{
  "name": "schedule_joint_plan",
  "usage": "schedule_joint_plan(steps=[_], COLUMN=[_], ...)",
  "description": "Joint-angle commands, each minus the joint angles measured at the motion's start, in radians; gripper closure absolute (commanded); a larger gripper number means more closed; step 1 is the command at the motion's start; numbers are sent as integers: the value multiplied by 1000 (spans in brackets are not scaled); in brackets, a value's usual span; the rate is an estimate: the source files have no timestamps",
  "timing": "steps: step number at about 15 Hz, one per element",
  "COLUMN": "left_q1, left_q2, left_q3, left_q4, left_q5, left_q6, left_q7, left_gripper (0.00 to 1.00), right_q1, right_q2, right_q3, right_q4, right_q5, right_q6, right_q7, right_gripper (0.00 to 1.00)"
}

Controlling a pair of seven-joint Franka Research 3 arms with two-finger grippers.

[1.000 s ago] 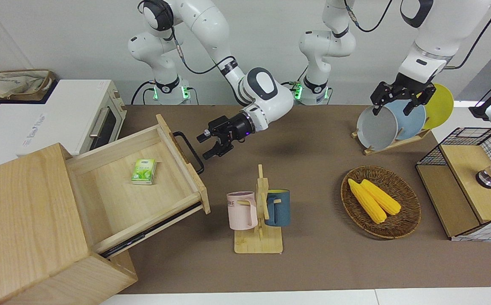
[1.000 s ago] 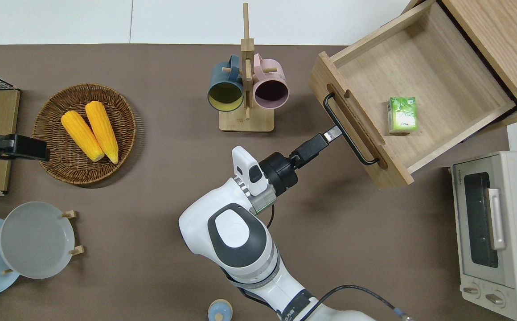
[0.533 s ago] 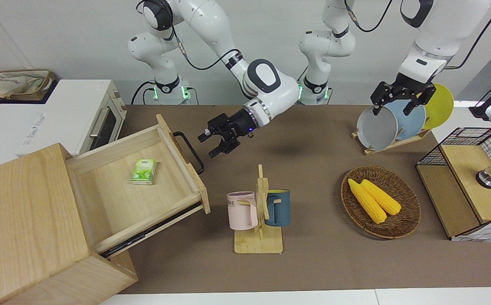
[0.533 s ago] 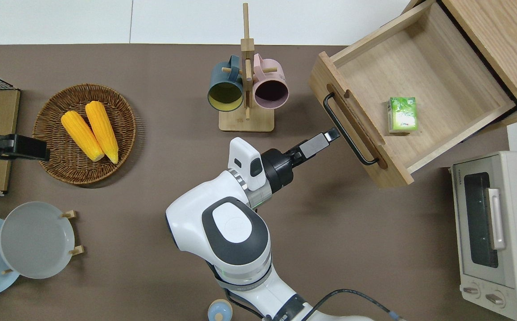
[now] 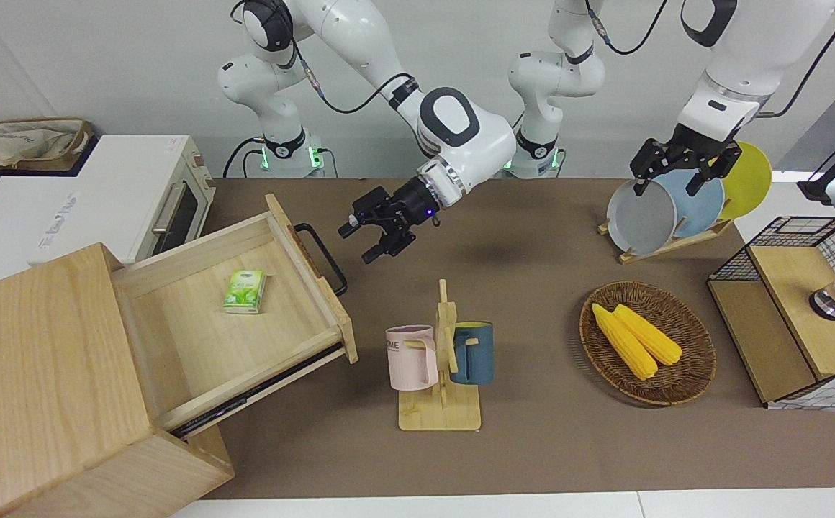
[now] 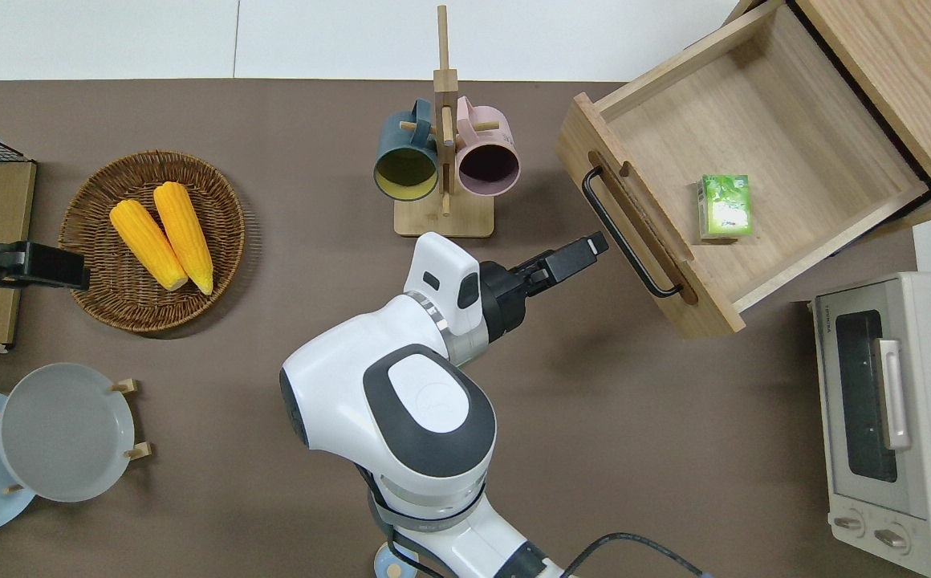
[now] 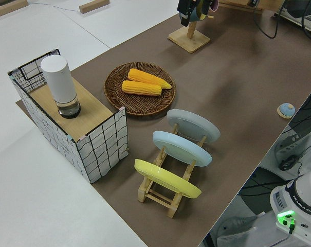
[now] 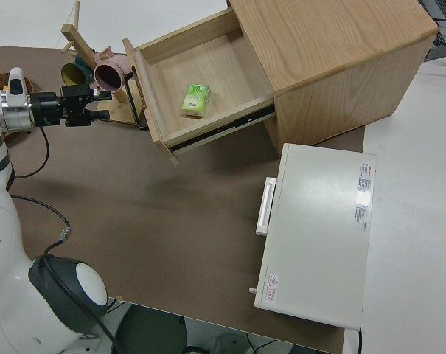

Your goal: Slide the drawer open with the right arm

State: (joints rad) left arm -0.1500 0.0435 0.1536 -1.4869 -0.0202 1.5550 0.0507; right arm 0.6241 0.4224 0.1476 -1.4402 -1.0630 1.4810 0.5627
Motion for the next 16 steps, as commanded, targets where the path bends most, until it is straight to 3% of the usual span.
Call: schedule_joint_plan(steps=[1, 4, 10, 16], left_q1=[-17, -17, -17, -17], left_q2=[13, 13, 13, 13], left_q3=[17, 17, 17, 17], left_q4=[20, 20, 20, 20], left_q5=[11, 12, 12, 12], left_q6=[0, 0, 0, 0], left_q7=[8, 8, 8, 8], left_gripper=[5, 5, 2, 5], right_q1=[-67, -119, -248, -405], right_q2=[-83, -138, -238, -312], right_q3=[6, 4, 3, -14], right_q4=[-3, 17, 21, 17], right_q5=[136, 271, 547, 813], right_q6=[58, 65, 67, 65], right_q7=[-78, -128, -150, -305], right_gripper=[19, 19, 17, 15])
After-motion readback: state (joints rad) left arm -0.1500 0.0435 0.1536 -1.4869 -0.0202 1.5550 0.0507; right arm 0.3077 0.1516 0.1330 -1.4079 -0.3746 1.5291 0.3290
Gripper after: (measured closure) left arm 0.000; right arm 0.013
